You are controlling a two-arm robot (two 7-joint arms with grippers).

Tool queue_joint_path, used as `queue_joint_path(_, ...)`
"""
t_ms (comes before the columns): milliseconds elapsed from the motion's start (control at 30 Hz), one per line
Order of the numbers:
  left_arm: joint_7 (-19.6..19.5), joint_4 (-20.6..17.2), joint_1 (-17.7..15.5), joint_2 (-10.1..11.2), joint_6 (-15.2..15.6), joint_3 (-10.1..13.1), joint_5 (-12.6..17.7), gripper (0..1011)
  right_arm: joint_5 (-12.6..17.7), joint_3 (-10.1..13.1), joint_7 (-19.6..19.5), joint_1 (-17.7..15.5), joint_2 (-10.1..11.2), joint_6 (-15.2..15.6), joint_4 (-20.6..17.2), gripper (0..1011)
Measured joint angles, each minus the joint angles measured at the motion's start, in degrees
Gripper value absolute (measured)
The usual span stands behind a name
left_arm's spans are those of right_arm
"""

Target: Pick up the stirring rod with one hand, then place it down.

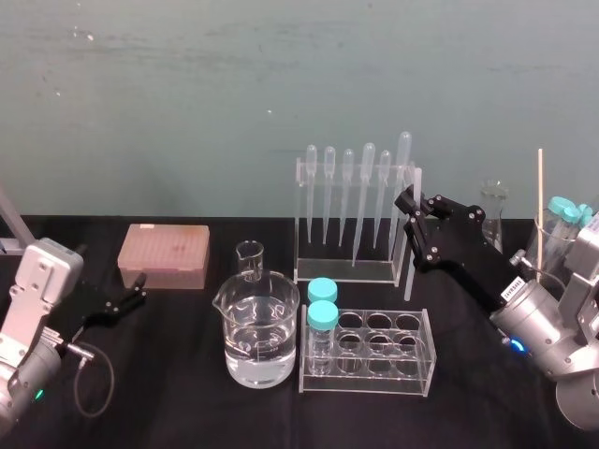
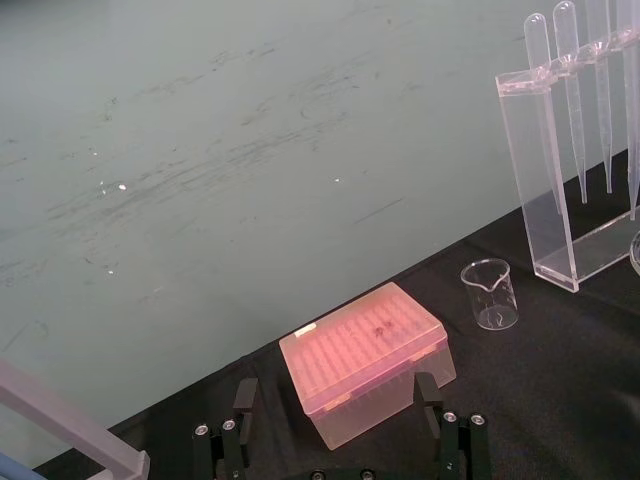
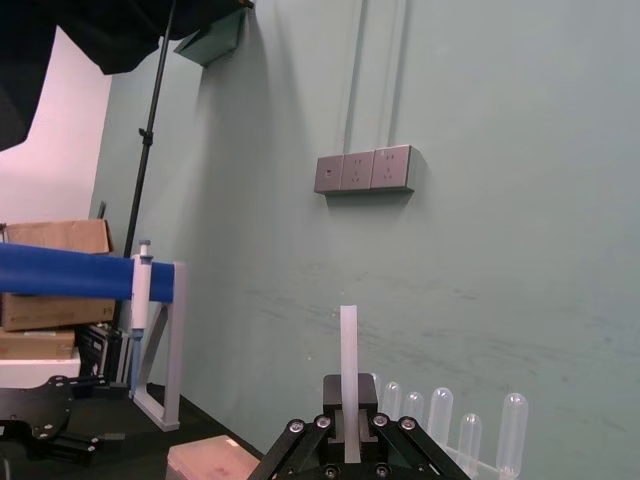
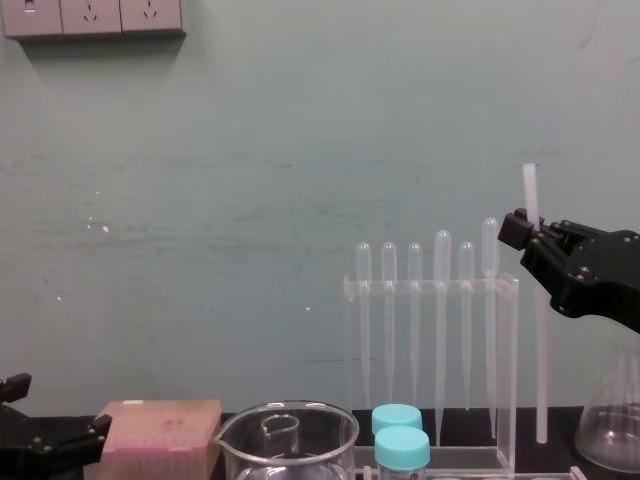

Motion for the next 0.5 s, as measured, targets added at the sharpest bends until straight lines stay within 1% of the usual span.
queue_joint_path(500, 0.0, 0.0, 0.0, 0.0, 0.0, 0.0, 0.0, 1000, 0.0, 0.0, 0.0, 0.0, 0.0, 0.0, 0.0, 71)
